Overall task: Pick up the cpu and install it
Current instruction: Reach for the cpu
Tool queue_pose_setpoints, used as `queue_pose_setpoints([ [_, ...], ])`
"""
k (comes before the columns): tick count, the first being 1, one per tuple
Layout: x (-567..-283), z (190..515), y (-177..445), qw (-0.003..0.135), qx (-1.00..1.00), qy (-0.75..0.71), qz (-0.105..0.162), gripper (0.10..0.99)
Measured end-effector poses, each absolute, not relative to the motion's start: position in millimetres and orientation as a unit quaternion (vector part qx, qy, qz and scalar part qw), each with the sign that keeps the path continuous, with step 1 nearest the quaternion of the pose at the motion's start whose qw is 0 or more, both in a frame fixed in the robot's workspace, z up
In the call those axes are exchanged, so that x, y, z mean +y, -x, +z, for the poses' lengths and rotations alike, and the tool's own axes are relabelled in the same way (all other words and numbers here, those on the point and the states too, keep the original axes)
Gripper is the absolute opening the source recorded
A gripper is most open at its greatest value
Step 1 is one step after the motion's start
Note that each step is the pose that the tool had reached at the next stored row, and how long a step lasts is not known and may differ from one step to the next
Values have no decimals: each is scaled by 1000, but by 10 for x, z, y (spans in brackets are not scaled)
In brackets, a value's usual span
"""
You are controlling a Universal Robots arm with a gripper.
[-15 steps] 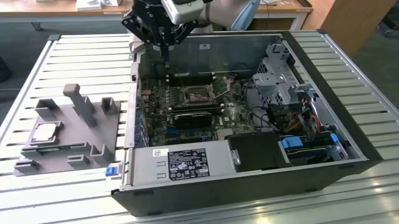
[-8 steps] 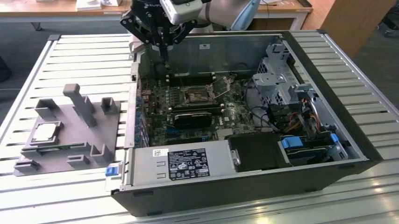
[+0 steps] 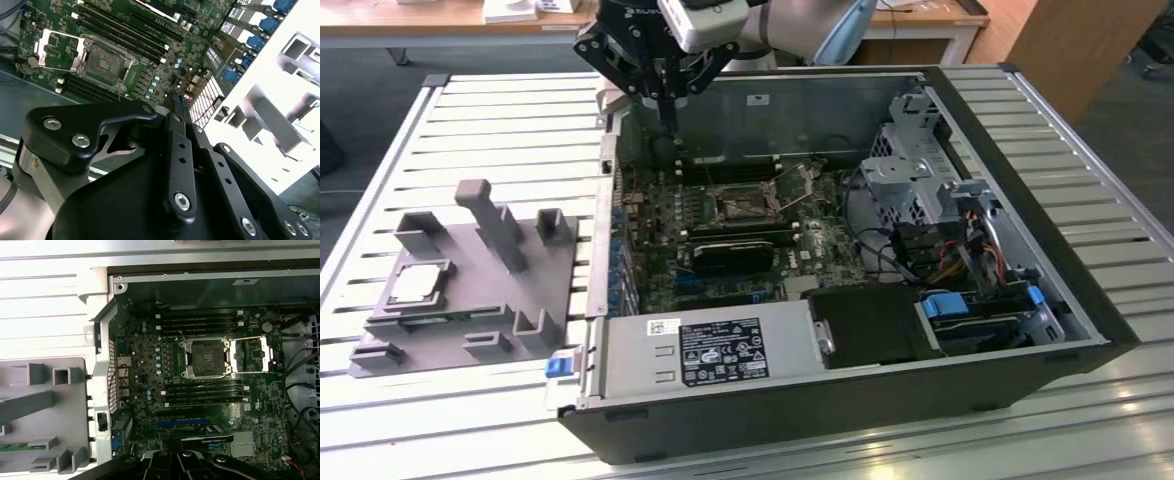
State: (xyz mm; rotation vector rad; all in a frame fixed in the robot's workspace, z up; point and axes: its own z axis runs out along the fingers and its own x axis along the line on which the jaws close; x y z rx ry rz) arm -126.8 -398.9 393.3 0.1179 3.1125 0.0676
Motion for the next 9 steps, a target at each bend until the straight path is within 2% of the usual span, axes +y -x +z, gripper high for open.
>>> queue_pose_setpoints([
  [9, -3989, 3933, 1289, 13, 999, -38, 22, 106],
])
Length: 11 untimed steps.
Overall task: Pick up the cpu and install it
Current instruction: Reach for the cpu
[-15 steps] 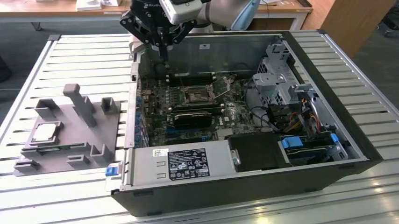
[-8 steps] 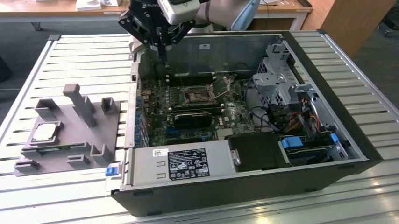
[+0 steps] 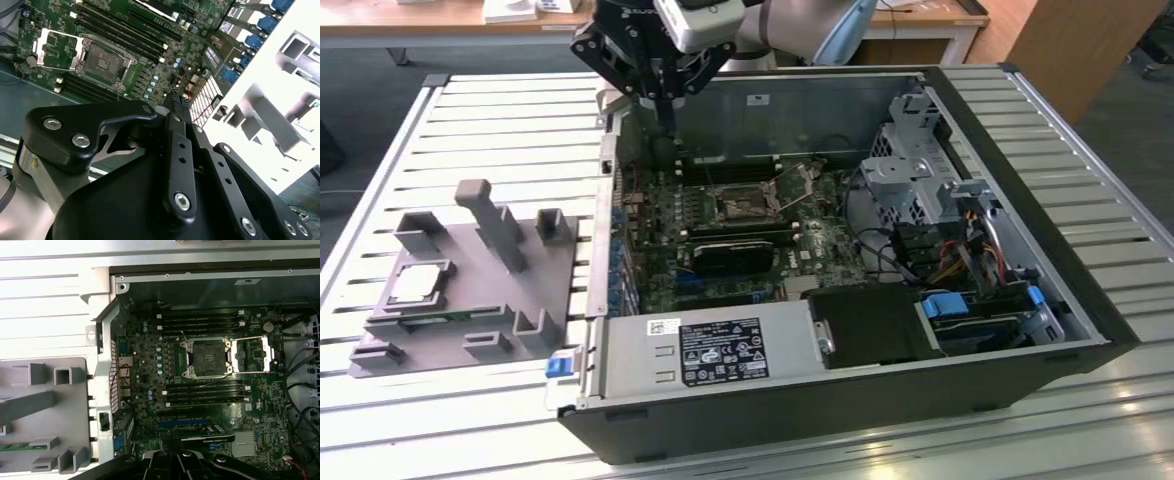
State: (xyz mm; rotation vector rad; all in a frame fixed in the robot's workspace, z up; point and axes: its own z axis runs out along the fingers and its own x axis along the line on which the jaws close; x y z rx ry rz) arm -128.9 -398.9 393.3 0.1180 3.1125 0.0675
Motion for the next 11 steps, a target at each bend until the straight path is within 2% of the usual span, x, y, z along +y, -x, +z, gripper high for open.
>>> queue_pose_setpoints([
  [11, -3989, 3933, 1317, 13, 999, -38, 22, 106],
])
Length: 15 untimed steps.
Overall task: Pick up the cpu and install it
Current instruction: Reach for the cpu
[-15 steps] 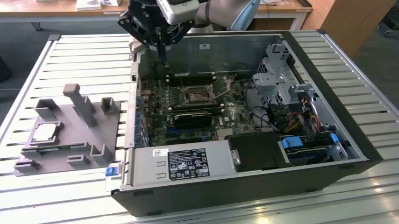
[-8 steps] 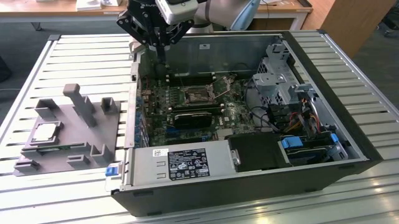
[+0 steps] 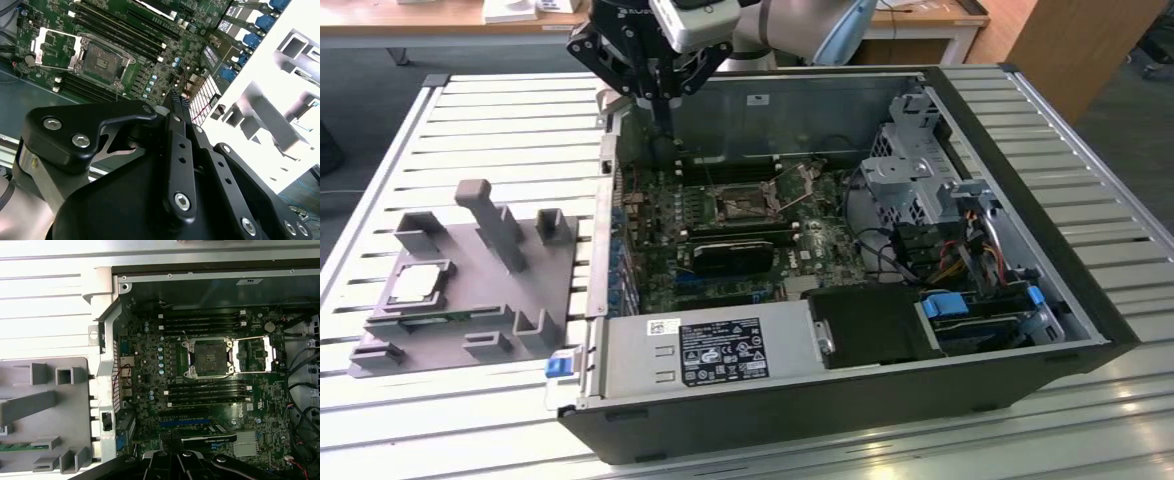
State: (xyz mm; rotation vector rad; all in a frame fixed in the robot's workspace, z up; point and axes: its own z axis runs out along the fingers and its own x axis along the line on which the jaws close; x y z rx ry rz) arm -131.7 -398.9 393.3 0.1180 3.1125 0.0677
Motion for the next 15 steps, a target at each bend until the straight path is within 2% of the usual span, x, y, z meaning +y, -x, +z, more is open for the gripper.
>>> queue_pose_setpoints([
  [15, -3989, 3933, 1358, 13, 999, -38, 22, 106],
])
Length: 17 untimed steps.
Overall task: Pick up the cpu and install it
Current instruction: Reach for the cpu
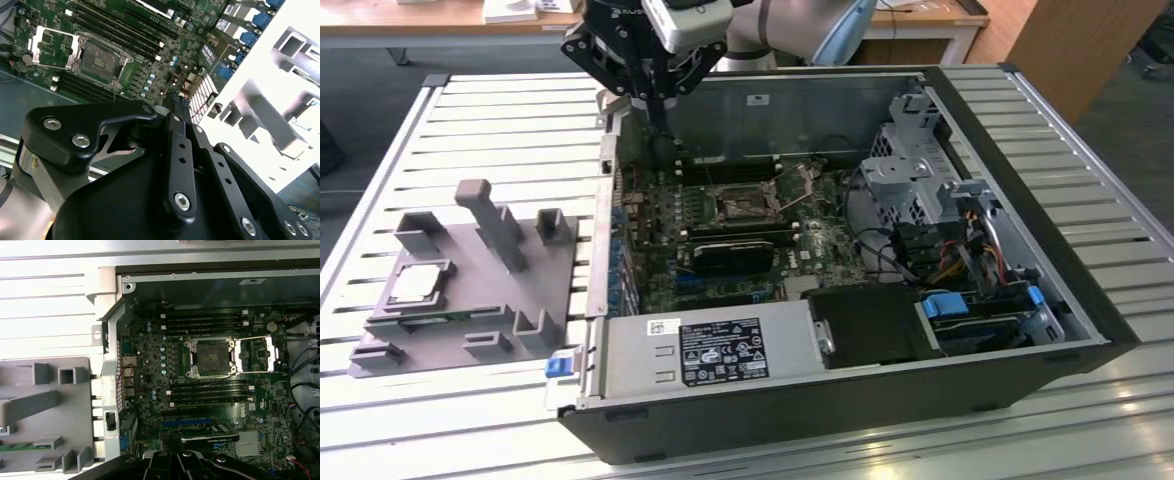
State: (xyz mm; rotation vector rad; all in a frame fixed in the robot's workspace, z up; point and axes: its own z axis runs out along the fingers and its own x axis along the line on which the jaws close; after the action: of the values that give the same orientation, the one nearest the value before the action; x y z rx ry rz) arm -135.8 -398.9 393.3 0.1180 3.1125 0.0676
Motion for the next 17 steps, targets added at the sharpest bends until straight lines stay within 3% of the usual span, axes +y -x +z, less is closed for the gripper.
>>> queue_pose_setpoints([
  [17, -3989, 3932, 1412, 13, 999, -38, 22, 106],
])
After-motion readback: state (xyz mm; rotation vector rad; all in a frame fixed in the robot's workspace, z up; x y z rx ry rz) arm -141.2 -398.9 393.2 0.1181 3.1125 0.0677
